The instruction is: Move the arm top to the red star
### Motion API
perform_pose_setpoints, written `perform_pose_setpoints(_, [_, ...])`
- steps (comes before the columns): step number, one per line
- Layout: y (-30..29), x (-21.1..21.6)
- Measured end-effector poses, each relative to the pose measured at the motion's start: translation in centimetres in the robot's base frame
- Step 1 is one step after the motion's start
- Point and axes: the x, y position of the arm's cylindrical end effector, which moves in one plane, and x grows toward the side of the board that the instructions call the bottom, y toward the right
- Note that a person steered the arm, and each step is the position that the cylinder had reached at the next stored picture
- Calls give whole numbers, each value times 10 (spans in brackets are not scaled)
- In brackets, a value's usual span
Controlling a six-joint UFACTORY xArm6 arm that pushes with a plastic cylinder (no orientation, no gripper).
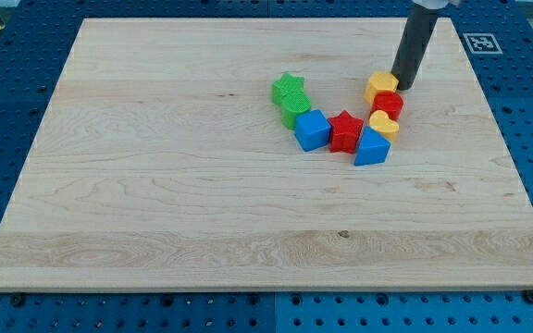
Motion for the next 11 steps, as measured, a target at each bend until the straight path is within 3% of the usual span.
perform_pose_setpoints(2, [0,2])
perform_pose_setpoints(4, [-2,-42])
perform_pose_setpoints(6, [-73,-67])
perform_pose_setpoints(8, [-90,-66])
perform_pose_setpoints(11, [-91,-15])
